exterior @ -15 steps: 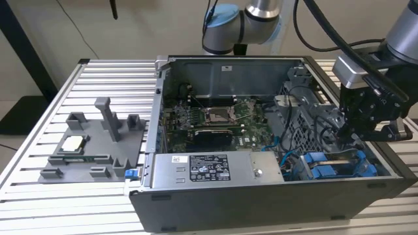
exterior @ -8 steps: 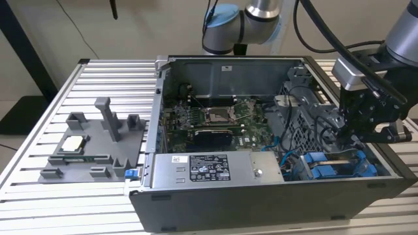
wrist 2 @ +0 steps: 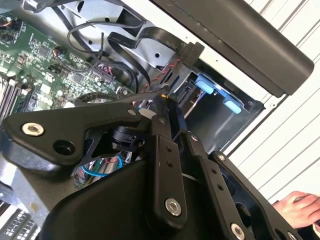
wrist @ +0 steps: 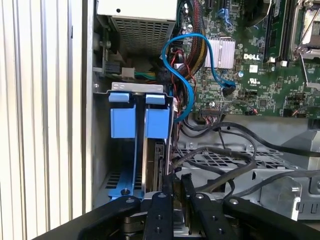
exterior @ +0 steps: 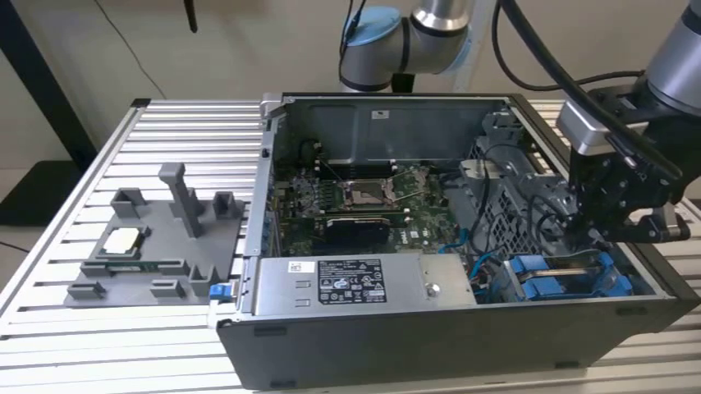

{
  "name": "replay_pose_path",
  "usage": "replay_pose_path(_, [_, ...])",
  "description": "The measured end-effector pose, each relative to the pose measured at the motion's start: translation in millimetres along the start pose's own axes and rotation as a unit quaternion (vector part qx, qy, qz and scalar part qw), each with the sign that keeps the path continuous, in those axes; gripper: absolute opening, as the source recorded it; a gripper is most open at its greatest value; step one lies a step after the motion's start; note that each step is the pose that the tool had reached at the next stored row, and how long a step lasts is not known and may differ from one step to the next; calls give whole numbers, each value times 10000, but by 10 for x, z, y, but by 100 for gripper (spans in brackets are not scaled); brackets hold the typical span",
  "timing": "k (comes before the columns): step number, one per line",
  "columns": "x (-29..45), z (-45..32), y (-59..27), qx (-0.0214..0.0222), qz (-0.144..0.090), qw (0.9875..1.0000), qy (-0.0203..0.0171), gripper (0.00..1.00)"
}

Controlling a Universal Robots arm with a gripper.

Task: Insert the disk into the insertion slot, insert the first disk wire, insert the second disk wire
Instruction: 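Insert the first disk wire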

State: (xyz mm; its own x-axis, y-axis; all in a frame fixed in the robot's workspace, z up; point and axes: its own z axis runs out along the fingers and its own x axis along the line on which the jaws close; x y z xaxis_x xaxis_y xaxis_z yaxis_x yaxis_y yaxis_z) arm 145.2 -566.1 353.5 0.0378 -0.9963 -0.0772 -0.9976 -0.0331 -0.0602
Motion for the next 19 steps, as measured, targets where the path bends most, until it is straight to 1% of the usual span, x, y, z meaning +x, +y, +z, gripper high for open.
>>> replay_pose_path(3, [26, 9, 1, 0, 1, 10000, 0, 19])
replay_pose_path(6, [71, 11, -6, 0, 1, 10000, 0, 19])
replay_pose_path(9, [91, 10, -12, 0, 2, 10000, 0, 19])
replay_pose_path(15, [98, 28, -13, 0, 2, 10000, 2, 19])
replay_pose_path(19, [103, 41, -17, -1, 0, 10000, 23, 19])
